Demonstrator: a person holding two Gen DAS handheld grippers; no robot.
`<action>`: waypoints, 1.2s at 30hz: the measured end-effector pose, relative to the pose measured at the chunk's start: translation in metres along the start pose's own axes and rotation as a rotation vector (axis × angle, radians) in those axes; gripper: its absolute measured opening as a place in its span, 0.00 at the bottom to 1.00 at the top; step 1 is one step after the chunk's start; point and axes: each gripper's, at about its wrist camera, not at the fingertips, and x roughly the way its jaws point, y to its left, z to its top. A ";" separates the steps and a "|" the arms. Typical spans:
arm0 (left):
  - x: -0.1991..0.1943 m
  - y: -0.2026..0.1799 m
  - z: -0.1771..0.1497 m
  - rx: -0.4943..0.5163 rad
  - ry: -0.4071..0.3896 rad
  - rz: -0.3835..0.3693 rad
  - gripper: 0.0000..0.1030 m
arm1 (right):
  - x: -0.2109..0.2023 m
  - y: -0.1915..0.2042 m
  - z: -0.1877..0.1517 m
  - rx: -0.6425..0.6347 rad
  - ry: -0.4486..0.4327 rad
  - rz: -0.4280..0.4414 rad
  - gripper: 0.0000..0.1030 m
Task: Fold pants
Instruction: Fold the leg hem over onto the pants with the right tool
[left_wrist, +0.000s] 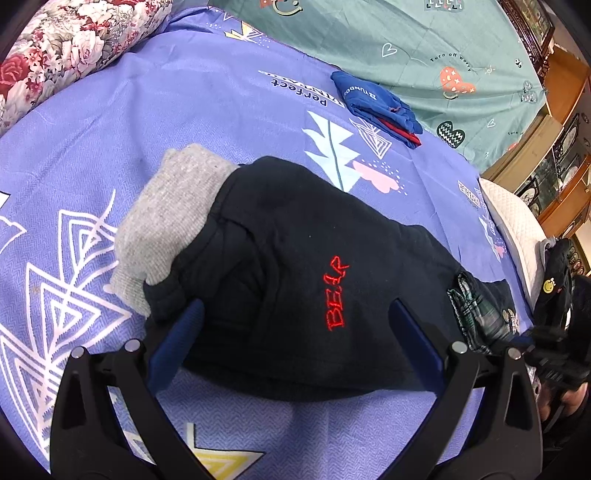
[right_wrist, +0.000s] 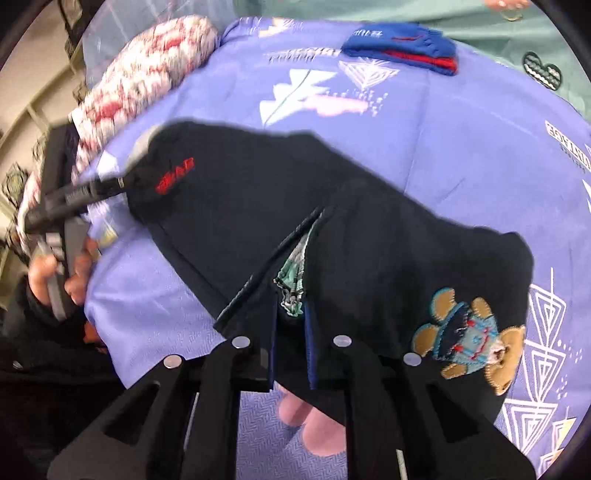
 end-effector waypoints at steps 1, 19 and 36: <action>0.000 0.000 0.000 0.000 0.000 0.000 0.98 | -0.013 0.001 0.004 -0.003 -0.029 0.006 0.11; 0.000 0.000 0.001 0.000 0.001 0.000 0.98 | 0.011 0.041 -0.021 -0.167 0.058 0.003 0.49; -0.004 0.002 -0.001 -0.013 -0.007 -0.020 0.98 | -0.045 0.005 0.025 -0.028 -0.158 0.024 0.14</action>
